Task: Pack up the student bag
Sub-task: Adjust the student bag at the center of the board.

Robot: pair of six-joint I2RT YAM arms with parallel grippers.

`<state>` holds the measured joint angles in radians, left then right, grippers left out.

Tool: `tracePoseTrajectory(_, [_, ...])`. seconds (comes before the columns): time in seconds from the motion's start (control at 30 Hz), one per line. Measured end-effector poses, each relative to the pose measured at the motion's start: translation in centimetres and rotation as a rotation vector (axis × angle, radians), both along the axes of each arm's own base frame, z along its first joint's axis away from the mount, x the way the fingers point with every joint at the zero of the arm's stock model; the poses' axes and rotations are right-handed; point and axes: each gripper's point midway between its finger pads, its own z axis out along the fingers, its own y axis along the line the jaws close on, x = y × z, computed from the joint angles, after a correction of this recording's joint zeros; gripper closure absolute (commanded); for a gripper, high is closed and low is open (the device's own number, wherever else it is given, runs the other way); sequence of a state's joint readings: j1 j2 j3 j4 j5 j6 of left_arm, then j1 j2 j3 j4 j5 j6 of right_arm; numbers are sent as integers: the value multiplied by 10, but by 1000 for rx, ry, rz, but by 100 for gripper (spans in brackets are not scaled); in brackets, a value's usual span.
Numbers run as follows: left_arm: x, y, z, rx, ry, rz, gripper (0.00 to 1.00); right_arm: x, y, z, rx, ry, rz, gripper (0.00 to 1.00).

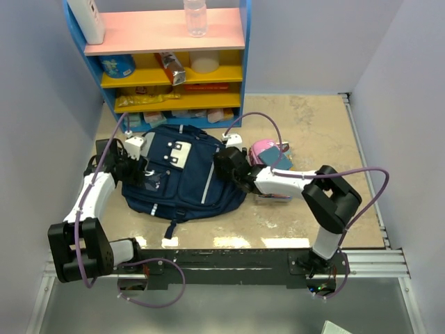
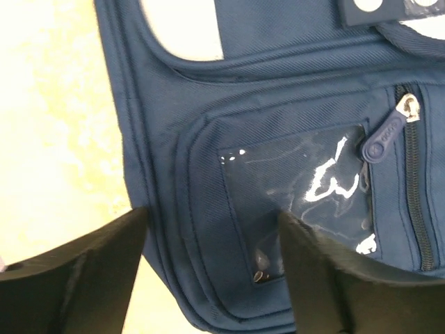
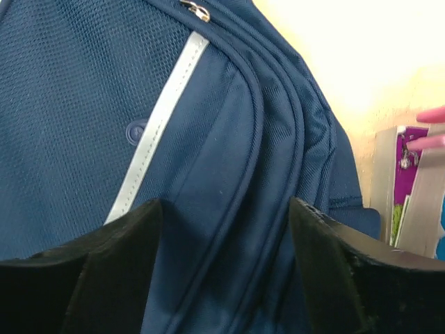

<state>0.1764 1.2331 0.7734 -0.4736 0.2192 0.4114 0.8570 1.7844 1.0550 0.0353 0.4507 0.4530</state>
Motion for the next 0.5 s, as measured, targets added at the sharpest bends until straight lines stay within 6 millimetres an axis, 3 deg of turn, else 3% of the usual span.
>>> tracePoseTrajectory(0.03, [1, 1, 0, 3, -3, 3, 35, -2, 0, 0, 12, 2, 2, 36])
tracePoseTrajectory(0.13, [6, 5, 1, 22, -26, 15, 41, -12, -1, 1, 48, 16, 20, 44])
tracePoseTrajectory(0.3, [12, 15, 2, 65, -56, 44, 40, -34, 13, -2, 77, 38, 70, 47])
tracePoseTrajectory(0.5, [13, 30, 3, 107, -60, 90, 33, -84, 58, -2, 131, 70, 195, 46])
